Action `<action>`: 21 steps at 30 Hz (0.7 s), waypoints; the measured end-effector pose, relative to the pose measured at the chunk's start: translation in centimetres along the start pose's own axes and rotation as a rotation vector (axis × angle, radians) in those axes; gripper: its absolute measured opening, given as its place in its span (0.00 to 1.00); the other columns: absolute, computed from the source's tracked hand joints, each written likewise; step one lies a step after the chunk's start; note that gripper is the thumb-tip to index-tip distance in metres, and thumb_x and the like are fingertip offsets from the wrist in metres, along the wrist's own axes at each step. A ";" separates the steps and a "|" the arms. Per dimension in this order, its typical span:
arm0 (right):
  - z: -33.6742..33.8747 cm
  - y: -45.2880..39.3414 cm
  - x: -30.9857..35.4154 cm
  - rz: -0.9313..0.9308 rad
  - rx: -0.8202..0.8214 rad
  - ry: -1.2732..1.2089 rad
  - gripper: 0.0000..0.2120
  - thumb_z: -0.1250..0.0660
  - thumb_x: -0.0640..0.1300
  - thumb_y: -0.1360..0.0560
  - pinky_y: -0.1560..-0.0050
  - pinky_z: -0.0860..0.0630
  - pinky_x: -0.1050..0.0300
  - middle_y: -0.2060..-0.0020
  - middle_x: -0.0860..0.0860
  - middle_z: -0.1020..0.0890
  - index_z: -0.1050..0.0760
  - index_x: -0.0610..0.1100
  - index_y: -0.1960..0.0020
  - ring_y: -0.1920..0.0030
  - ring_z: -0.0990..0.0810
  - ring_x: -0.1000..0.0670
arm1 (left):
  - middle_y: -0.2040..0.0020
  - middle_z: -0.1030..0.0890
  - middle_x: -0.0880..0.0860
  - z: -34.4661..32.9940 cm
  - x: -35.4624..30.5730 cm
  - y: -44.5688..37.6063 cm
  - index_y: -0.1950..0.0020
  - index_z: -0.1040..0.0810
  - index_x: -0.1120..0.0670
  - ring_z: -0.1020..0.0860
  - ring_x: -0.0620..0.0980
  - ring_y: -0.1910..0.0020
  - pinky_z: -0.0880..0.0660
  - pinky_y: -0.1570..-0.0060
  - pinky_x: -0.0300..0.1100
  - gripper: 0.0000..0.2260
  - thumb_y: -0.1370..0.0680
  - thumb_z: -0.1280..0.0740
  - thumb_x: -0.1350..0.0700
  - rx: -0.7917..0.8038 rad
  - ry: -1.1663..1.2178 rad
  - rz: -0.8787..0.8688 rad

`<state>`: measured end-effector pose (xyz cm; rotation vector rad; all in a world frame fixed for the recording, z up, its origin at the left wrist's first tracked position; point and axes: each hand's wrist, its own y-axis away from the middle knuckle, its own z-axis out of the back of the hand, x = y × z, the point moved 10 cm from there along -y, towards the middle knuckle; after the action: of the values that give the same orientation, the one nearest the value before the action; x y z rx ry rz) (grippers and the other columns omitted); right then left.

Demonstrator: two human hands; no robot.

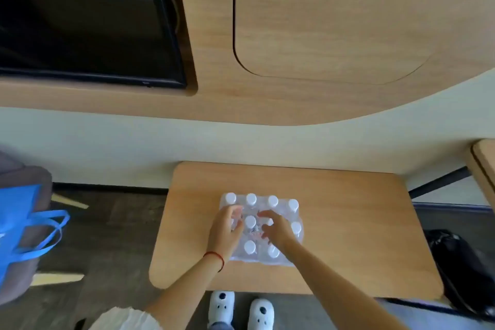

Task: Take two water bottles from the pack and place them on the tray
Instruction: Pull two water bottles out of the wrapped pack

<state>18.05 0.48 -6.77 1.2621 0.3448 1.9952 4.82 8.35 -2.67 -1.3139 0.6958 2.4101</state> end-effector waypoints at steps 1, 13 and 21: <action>-0.3 -0.7 0.0 0.031 -0.015 0.116 0.19 0.42 0.31 0.26 0.51 0.23 0.53 0.42 0.43 0.20 0.28 0.42 0.37 0.48 0.20 0.42 | 0.40 0.21 0.54 -0.5 0.3 -0.4 0.39 0.25 0.58 0.25 0.51 0.40 0.26 0.38 0.48 0.12 0.22 0.35 0.61 0.009 -0.070 -0.035; 0.7 1.7 -2.1 0.187 -0.062 0.261 0.08 0.41 0.35 0.30 0.63 0.23 0.49 0.61 0.47 0.21 0.26 0.42 0.54 0.63 0.24 0.45 | 0.21 0.58 0.55 -6.3 4.5 -2.0 0.23 0.55 0.55 0.62 0.52 0.22 0.60 0.24 0.45 0.48 0.35 0.58 0.28 0.221 -0.517 -0.113; 5.3 4.7 -1.9 0.248 -0.293 0.598 0.11 0.42 0.42 0.35 0.56 0.27 0.53 0.68 0.48 0.21 0.24 0.41 0.70 0.61 0.23 0.44 | 0.23 0.66 0.56 -7.2 6.1 -1.9 0.24 0.64 0.55 0.74 0.49 0.27 0.63 0.25 0.58 0.46 0.27 0.41 0.33 0.301 -0.708 -0.114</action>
<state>21.05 -4.92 -2.86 0.5263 0.1677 2.5083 7.49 6.23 -11.69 -0.3252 0.7015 2.3216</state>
